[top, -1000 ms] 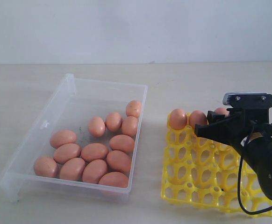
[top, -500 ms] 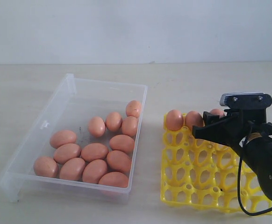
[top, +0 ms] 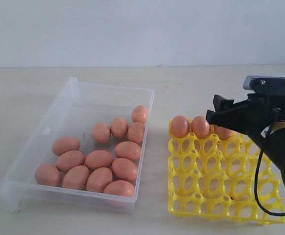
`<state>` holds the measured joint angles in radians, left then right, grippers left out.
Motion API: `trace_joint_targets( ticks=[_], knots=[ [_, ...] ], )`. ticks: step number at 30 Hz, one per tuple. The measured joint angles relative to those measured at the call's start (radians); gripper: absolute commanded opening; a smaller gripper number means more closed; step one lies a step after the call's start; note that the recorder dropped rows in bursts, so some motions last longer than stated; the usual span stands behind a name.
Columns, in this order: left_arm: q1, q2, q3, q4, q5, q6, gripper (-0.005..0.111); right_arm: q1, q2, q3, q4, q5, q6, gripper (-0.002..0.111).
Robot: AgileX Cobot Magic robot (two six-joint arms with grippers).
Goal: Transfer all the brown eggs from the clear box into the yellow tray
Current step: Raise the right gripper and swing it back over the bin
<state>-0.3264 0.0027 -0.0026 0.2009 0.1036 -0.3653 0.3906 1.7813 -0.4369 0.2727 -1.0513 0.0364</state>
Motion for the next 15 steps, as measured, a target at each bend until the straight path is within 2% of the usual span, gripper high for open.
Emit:
trace_joint_targets(
  ticks=[3, 6, 7, 8, 9, 15],
  knots=[
    [0.000, 0.000, 0.000, 0.000, 0.000, 0.000, 0.004, 0.000, -0.144, -0.011, -0.138, 0.134, 0.013, 0.065],
    [0.000, 0.000, 0.000, 0.000, 0.000, 0.000, 0.004, 0.048, -0.242, -0.130, -0.356, 0.415, 0.108, 0.065],
    [0.000, 0.000, 0.000, 0.000, 0.000, 0.000, 0.004, 0.091, -0.258, -0.229, -0.429, 0.569, 0.141, 0.065],
    [0.000, 0.000, 0.000, 0.000, 0.000, 0.000, 0.004, 0.119, -0.258, -0.286, -0.454, 0.663, 0.152, 0.065],
    [0.000, 0.000, 0.000, 0.000, 0.000, 0.000, 0.004, 0.167, -0.256, -0.394, -0.482, 0.856, 0.159, 0.065],
    [0.000, 0.000, 0.000, 0.000, 0.000, 0.000, 0.004, 0.316, -0.163, -0.783, -0.476, 1.340, 0.156, 0.065]
  ],
)
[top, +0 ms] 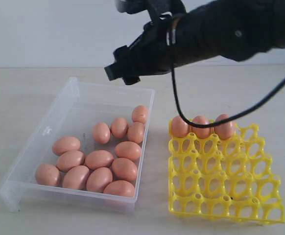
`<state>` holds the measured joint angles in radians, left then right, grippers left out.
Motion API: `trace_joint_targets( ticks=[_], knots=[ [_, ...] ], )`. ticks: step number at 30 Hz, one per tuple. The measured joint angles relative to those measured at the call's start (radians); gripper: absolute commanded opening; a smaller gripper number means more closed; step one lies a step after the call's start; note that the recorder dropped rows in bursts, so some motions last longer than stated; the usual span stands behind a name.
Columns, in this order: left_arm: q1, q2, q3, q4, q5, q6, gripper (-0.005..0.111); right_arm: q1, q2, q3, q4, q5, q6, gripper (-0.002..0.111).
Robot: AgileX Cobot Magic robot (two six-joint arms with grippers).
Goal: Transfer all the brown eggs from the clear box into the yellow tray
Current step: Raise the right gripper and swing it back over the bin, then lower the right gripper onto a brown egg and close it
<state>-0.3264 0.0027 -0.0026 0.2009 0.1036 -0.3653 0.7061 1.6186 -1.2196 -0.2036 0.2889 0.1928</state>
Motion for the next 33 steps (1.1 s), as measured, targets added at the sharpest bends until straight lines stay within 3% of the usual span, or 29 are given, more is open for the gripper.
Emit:
trace_joint_targets(
  ticks=[6, 11, 33],
  knots=[
    [0.000, 0.000, 0.000, 0.000, 0.000, 0.000, 0.004, 0.033, 0.228, -0.280, 0.183, 0.258, -0.090, 0.065],
    [0.000, 0.000, 0.000, 0.000, 0.000, 0.000, 0.004, 0.034, 0.404, -0.423, 0.303, 0.347, -0.157, 0.065],
    [0.000, 0.000, 0.000, 0.000, 0.000, 0.000, 0.004, 0.043, 0.710, -0.614, 0.385, 0.360, -0.307, 0.064]
  ],
)
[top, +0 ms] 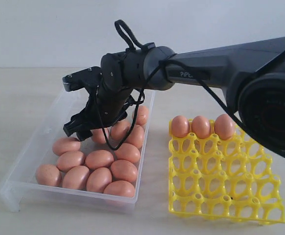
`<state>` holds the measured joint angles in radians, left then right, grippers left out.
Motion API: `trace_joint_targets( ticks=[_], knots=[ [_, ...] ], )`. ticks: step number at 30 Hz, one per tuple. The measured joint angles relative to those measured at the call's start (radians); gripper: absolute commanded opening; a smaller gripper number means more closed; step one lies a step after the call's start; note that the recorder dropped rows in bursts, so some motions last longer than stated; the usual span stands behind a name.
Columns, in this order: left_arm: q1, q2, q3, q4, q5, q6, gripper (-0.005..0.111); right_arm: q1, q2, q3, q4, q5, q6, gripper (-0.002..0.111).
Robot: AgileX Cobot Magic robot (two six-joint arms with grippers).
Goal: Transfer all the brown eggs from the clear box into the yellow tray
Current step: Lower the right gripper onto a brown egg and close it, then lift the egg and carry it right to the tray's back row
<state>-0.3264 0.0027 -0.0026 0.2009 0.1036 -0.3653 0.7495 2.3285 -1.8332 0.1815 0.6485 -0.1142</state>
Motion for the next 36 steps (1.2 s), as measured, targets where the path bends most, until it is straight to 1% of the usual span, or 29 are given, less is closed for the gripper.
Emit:
trace_joint_targets(
  ticks=[1, 2, 3, 4, 6, 7, 14, 20, 23, 27, 33, 36],
  knots=[
    [0.000, 0.000, 0.000, 0.000, 0.000, 0.000, 0.004, 0.002, 0.002, 0.000, 0.002, 0.000, -0.007, 0.062],
    [0.000, 0.000, 0.000, 0.000, 0.000, 0.000, 0.004, 0.004, 0.004, -0.001, 0.002, 0.002, -0.009, 0.056],
    [0.000, 0.000, 0.000, 0.000, 0.000, 0.000, 0.004, 0.006, 0.006, -0.001, 0.002, 0.002, -0.012, 0.047],
    [0.000, 0.000, 0.000, 0.000, 0.000, 0.000, 0.004, 0.007, 0.006, -0.001, 0.002, 0.006, -0.013, 0.036],
    [0.000, 0.000, 0.000, 0.000, 0.000, 0.000, 0.004, 0.008, 0.006, -0.001, 0.004, 0.023, -0.013, 0.009],
    [0.000, 0.000, 0.000, 0.000, 0.000, 0.000, 0.004, 0.008, 0.006, -0.001, 0.004, 0.032, -0.013, 0.000],
    [0.000, 0.000, 0.000, 0.000, 0.000, 0.000, 0.004, 0.008, 0.006, -0.002, -0.026, 0.042, -0.034, 0.000],
    [0.000, 0.000, 0.000, 0.000, 0.000, 0.000, 0.004, 0.008, -0.048, 0.001, -0.142, -0.009, 0.066, 0.000],
    [0.000, 0.000, 0.000, 0.000, 0.000, 0.000, 0.004, 0.008, -0.115, 0.036, -0.199, -0.076, 0.114, 0.000],
    [0.000, 0.000, 0.000, 0.000, 0.000, 0.000, 0.004, 0.008, -0.216, 0.171, -0.320, -0.257, 0.246, 0.000],
    [0.000, 0.000, 0.000, 0.000, 0.000, 0.000, 0.004, -0.007, -0.369, 0.455, -0.615, -0.543, 0.550, 0.000],
    [0.000, 0.000, 0.000, 0.000, 0.000, 0.000, 0.004, -0.045, -0.444, 0.564, -0.654, -0.633, 0.602, 0.000]
  ],
)
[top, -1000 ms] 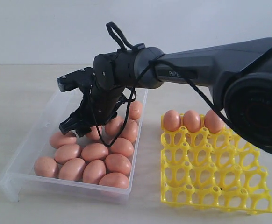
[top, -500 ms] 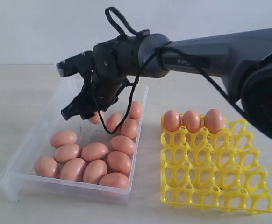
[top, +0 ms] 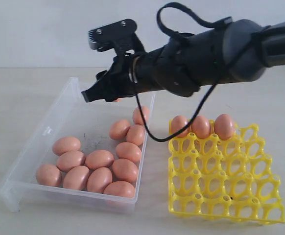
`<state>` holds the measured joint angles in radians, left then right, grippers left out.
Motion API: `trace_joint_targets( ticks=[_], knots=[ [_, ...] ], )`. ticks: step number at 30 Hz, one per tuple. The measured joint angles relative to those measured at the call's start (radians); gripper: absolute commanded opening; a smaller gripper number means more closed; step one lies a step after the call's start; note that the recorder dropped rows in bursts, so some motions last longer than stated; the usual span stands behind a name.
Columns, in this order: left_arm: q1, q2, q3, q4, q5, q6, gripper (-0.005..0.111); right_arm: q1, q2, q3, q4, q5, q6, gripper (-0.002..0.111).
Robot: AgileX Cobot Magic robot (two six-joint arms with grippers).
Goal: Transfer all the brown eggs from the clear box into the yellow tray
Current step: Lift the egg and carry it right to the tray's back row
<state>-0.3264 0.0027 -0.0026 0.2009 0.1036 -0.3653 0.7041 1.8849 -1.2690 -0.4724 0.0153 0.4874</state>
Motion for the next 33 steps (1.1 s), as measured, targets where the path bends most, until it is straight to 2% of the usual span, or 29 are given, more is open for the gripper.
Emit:
trace_joint_targets(
  ticks=[11, 18, 21, 28, 33],
  knots=[
    [0.000, 0.000, 0.000, 0.000, 0.000, 0.000, 0.004, -0.189, -0.241, 0.339, 0.067, -0.204, 0.021, 0.000],
    [0.000, 0.000, 0.000, 0.000, 0.000, 0.000, 0.004, -0.248, -0.287, 0.439, 0.132, -0.213, -0.128, 0.000],
    [0.000, 0.000, 0.000, 0.000, 0.000, 0.000, 0.004, -0.248, -0.287, 0.475, 0.252, -0.235, -0.279, 0.000],
    [0.000, 0.000, 0.000, 0.000, 0.000, 0.000, 0.004, -0.250, -0.308, 0.605, 0.811, -0.482, -0.756, 0.000],
    [0.000, 0.000, 0.000, 0.000, 0.000, 0.000, 0.004, -0.254, -0.316, 0.713, 0.979, -0.661, -0.871, 0.000]
  ],
)
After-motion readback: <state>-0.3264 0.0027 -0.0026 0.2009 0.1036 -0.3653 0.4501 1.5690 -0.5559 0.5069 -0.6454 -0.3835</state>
